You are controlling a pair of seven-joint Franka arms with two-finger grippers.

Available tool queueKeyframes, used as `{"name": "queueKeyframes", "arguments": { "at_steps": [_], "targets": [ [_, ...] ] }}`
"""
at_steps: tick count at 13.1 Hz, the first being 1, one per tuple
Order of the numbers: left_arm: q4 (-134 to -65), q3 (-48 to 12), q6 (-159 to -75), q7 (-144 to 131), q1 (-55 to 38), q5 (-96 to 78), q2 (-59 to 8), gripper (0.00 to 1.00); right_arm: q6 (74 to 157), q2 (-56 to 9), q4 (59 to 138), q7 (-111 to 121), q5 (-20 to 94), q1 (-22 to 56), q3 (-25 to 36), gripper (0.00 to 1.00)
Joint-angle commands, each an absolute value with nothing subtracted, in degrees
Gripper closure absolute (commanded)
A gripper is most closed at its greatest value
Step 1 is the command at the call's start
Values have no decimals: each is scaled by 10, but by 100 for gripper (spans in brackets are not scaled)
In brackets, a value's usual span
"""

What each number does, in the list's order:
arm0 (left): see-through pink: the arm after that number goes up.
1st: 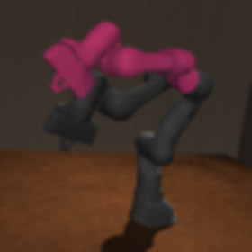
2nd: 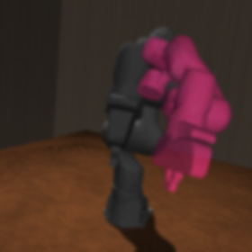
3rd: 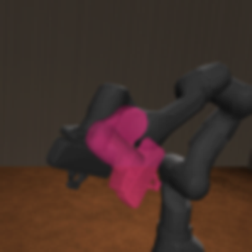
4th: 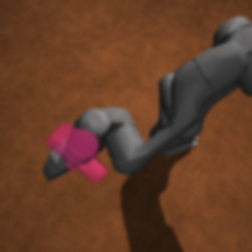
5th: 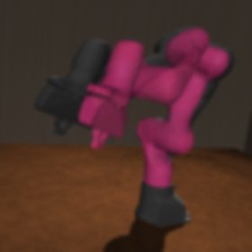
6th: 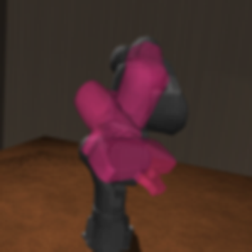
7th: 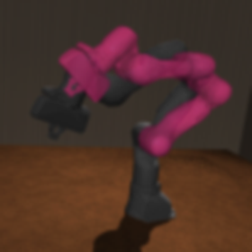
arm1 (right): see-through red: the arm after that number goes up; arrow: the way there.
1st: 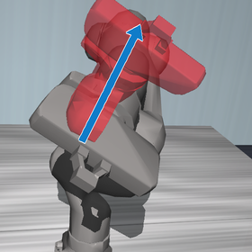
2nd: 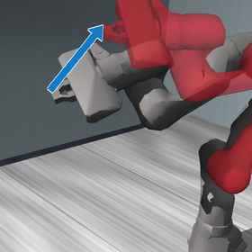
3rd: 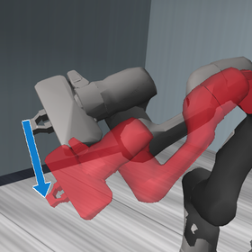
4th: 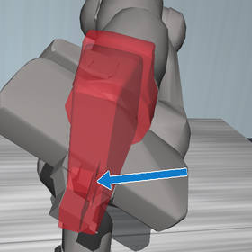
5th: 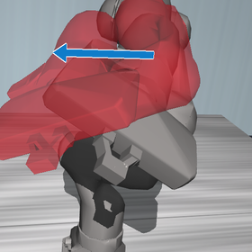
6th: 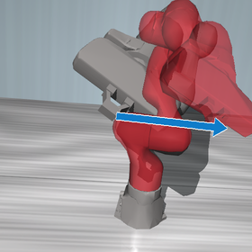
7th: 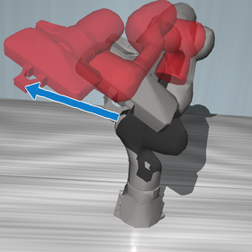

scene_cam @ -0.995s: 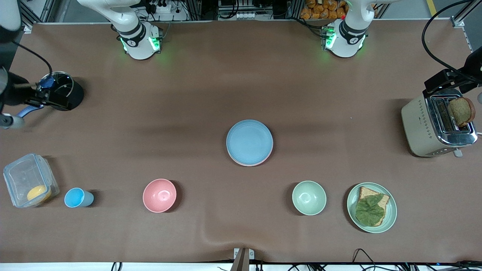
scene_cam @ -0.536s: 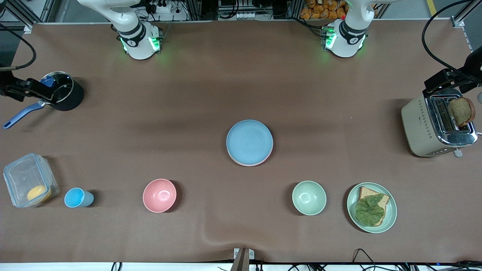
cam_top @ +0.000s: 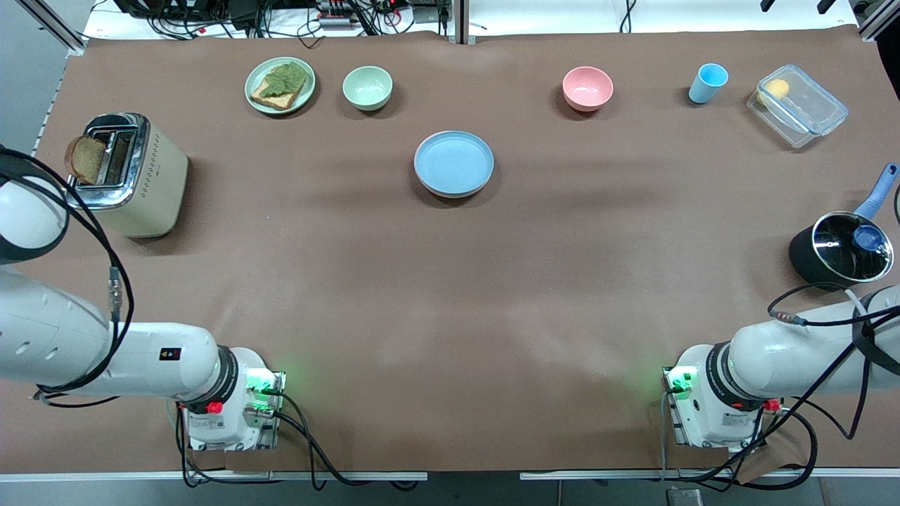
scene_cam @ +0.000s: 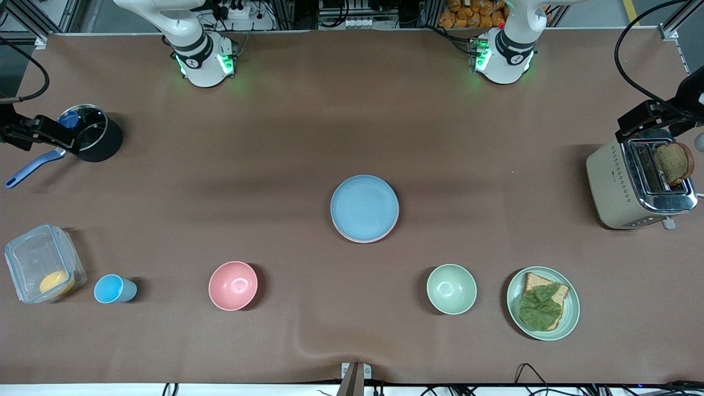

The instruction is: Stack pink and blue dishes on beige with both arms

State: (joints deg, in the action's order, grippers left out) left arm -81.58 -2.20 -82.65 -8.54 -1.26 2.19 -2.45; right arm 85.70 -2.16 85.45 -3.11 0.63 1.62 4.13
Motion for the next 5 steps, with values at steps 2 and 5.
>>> {"name": "queueKeyframes", "arguments": {
  "at_steps": [2,5],
  "targets": [
    [-816,-22,-819,-73,-19,17,-20,0,861,-16,863,-31,-5,18,33,0],
    [-812,-22,-819,-73,-19,17,-21,0,862,-17,863,-31,-5,17,33,0]
  ]
}}
